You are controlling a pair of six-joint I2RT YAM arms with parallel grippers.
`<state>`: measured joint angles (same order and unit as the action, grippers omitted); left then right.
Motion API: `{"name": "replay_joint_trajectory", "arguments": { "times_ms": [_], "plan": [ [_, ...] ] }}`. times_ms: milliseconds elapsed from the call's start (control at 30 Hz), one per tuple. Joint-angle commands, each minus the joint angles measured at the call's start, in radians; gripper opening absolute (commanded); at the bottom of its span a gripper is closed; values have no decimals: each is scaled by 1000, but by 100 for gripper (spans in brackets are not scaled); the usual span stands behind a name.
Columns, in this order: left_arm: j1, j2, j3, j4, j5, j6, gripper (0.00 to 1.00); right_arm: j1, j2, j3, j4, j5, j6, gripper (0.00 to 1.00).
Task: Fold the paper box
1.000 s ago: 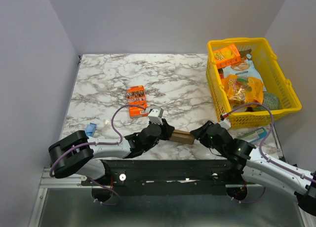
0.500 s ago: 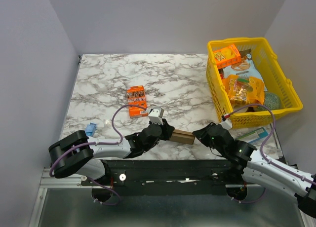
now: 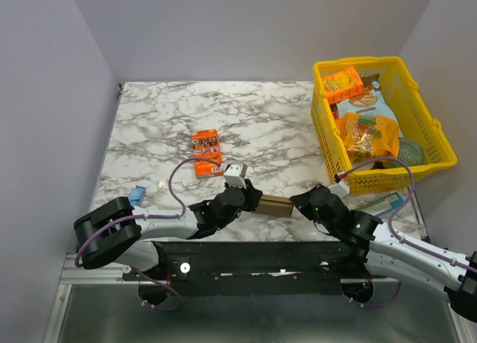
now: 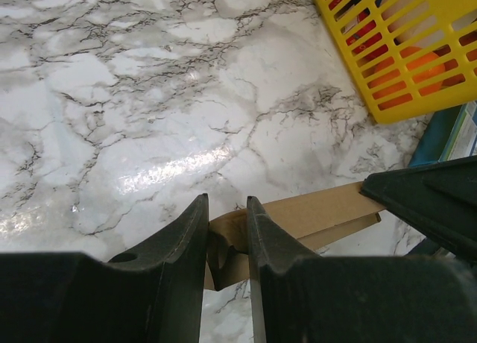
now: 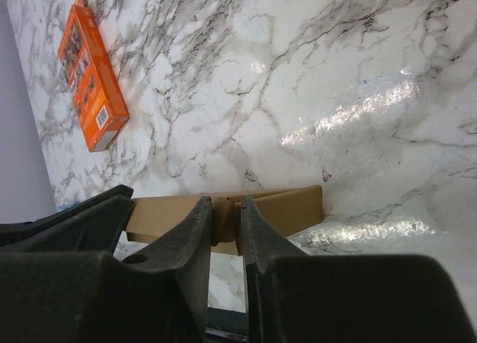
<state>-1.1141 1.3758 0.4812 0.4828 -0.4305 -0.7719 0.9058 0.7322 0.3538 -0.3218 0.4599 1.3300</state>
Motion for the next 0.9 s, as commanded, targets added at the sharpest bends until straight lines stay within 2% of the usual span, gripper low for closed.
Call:
{"name": "replay_joint_trajectory", "arguments": {
  "times_ms": [0, 167, 333, 633, 733, 867],
  "plan": [
    [-24, 62, -55, -286, 47, 8, 29, 56, 70, -81, -207, -73, 100, 0],
    [-24, 37, -58, -308, 19, -4, 33, 129, 119, -53, -243, -18, 141, 0],
    [-24, -16, -39, -355, -10, 14, 49, 173, 202, 2, -269, 20, 169, 0],
    [17, -151, 53, -457, -34, 63, 81, 189, 202, 1, -232, 49, 212, 0],
    [48, -228, 42, -470, -14, 43, 85, 189, 213, 1, -217, 57, 216, 0],
    [76, -348, -35, -455, 25, -27, 86, 196, 237, 7, -197, 59, 218, 0]
  ]
}}
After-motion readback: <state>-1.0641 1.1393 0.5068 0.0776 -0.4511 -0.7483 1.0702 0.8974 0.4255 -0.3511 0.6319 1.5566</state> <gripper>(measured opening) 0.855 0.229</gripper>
